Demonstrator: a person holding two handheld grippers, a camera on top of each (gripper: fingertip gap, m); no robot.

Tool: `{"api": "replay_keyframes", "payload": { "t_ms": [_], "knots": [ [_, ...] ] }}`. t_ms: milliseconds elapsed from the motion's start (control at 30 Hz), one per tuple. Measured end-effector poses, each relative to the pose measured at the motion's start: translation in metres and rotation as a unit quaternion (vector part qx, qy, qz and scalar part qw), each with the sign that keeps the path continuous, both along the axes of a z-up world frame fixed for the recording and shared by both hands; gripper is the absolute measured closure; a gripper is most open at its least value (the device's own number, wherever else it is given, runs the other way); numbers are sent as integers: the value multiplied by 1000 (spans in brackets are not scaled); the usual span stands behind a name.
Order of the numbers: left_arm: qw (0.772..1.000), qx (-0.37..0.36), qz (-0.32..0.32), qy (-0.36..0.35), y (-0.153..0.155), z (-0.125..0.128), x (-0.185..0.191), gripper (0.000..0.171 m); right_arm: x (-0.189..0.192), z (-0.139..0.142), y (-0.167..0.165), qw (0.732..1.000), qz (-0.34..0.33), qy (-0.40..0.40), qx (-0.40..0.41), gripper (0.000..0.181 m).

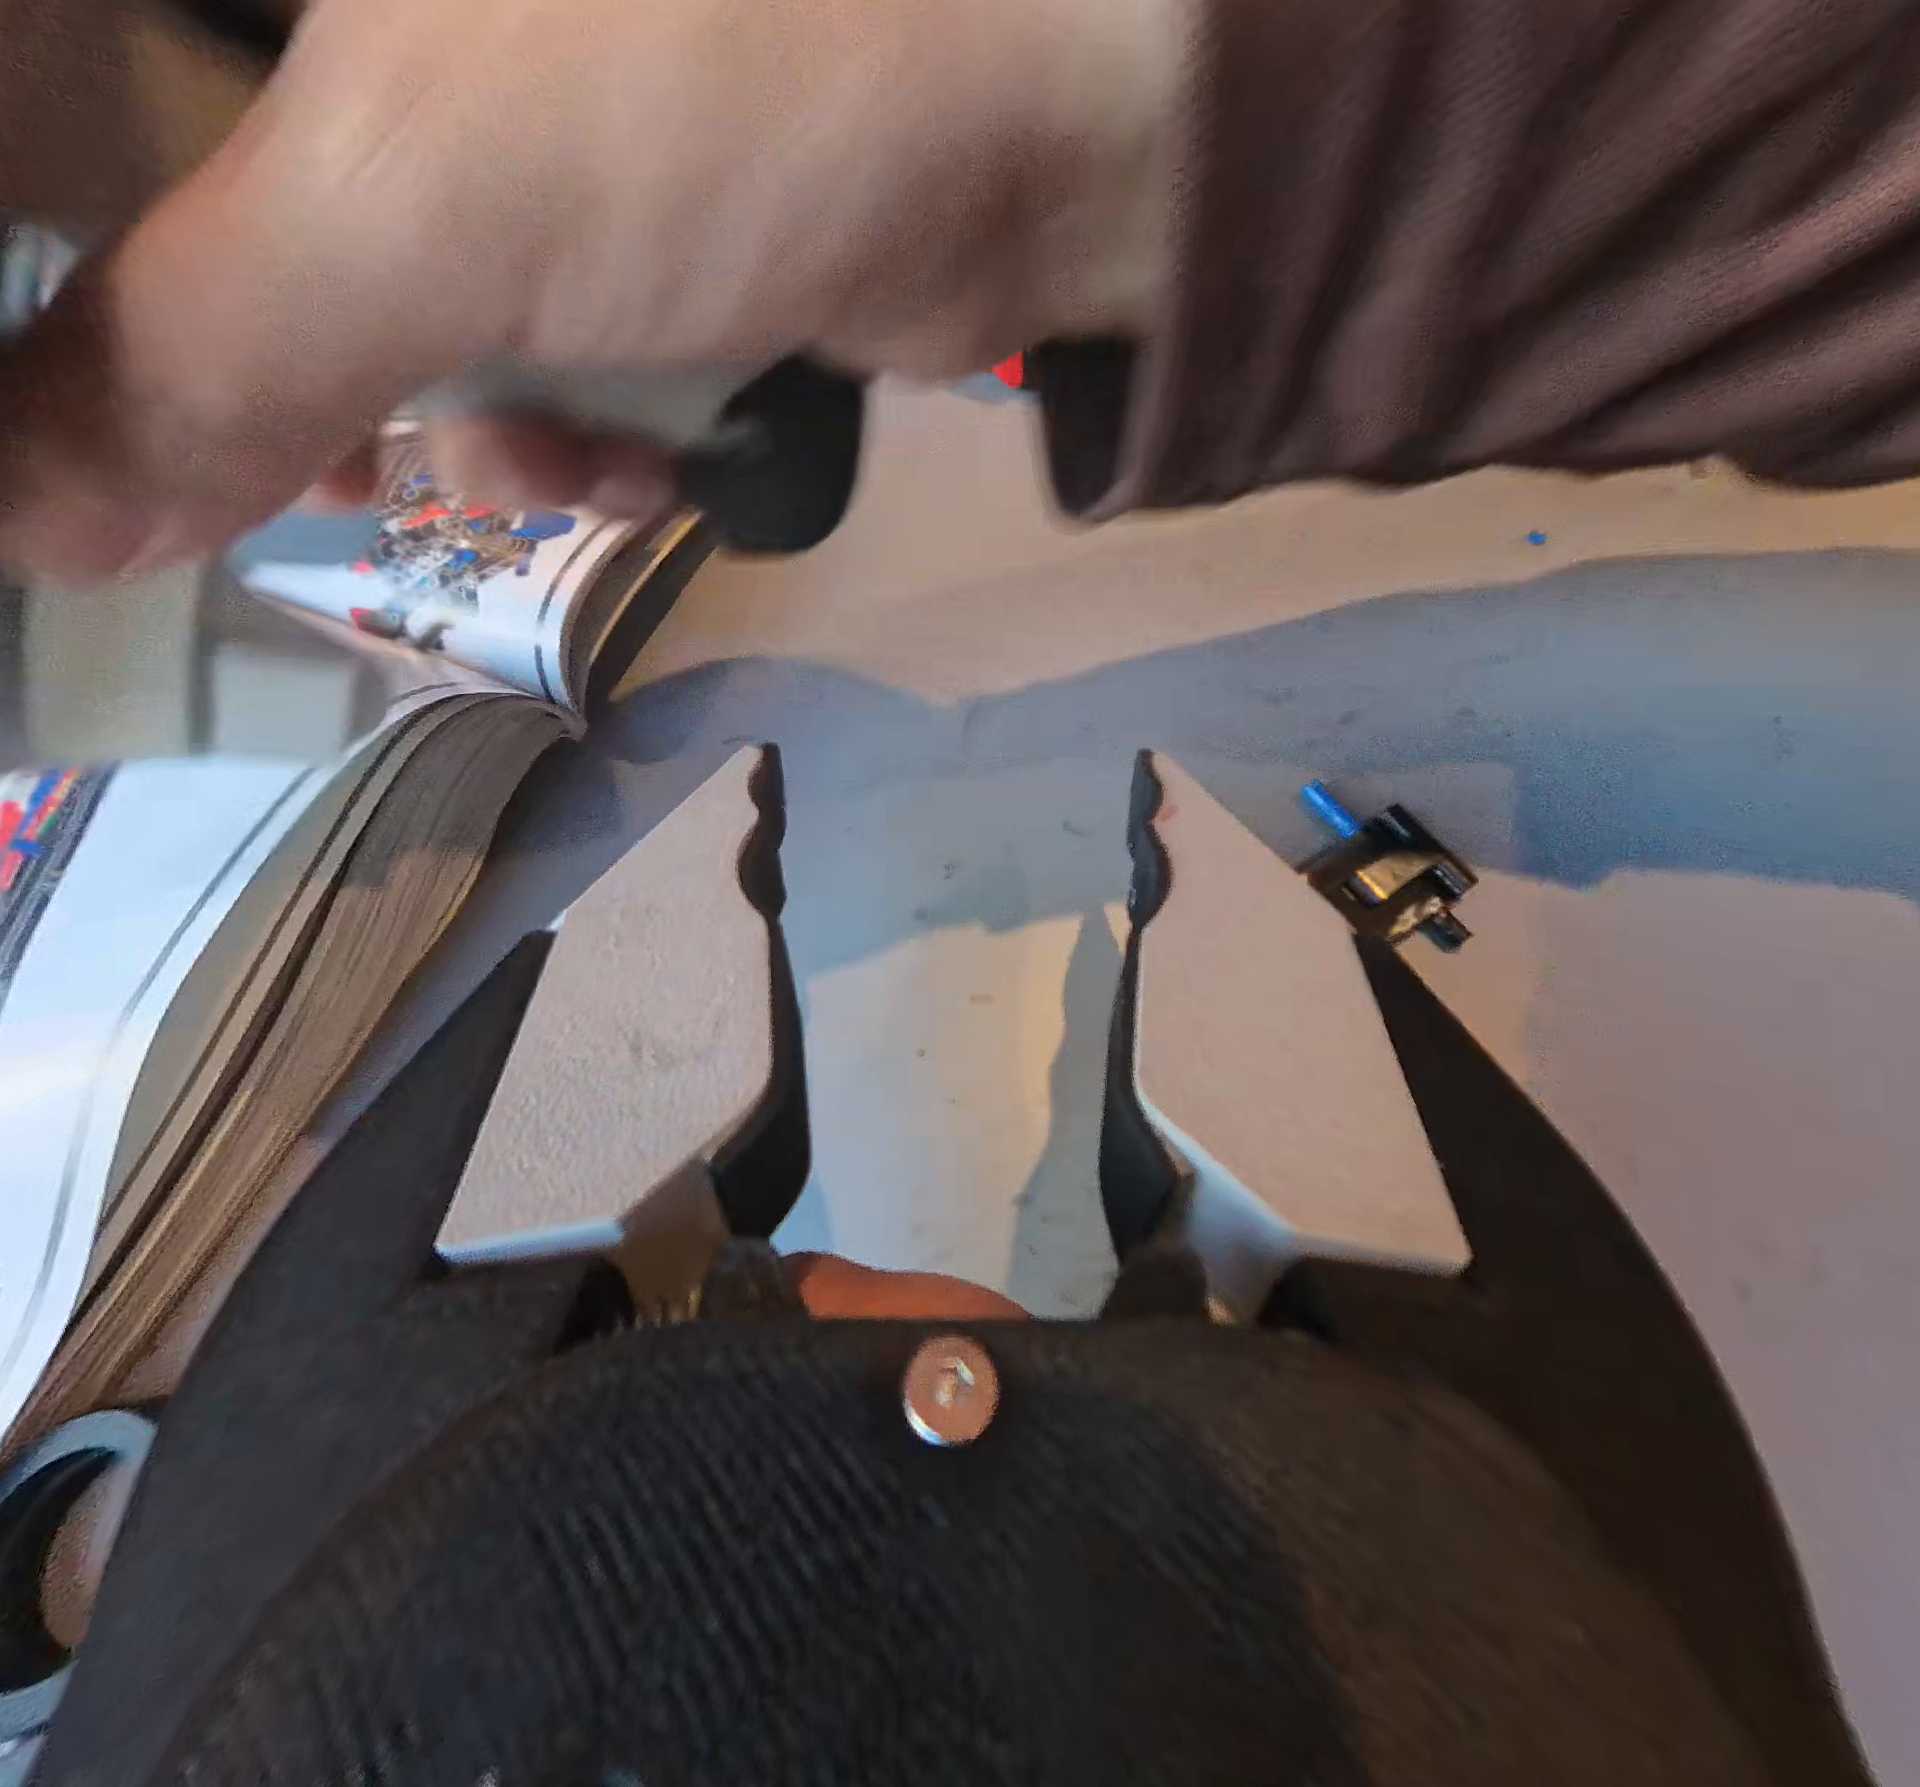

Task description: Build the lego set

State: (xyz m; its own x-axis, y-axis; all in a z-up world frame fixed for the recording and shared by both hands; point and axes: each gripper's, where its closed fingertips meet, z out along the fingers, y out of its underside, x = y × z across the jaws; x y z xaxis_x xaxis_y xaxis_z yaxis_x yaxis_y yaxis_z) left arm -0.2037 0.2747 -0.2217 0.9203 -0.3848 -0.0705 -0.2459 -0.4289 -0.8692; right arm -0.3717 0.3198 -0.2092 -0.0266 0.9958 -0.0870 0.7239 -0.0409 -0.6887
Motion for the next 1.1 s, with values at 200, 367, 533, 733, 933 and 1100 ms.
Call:
{"api": "replay_keyframes", "payload": {
  "t_ms": [200,367,533,733,933,1100],
  "knots": [
    [1000,-14,-22,-11,-6,-6,17,107,-23,-56,-6,995,30,-84,33,159],
    [1000,-9,-20,-11,-6,-2,15,108,-19,-54,-16,996,46,-79,12,147],
    [999,-29,-12,-18,-4,-10,9,108,-3,-15,-23,998,33,-16,-60,146],
    [998,-47,20,-26,1,-13,-14,108,88,31,2,998,-28,24,-47,145],
    [996,-91,-8,1,-4,-27,-26,114,214,32,-2,996,-89,-13,-23,145],
    [986,-131,-100,15,-23,-48,6,115,282,8,-40,994,-90,-46,-50,143]
  ]
}}
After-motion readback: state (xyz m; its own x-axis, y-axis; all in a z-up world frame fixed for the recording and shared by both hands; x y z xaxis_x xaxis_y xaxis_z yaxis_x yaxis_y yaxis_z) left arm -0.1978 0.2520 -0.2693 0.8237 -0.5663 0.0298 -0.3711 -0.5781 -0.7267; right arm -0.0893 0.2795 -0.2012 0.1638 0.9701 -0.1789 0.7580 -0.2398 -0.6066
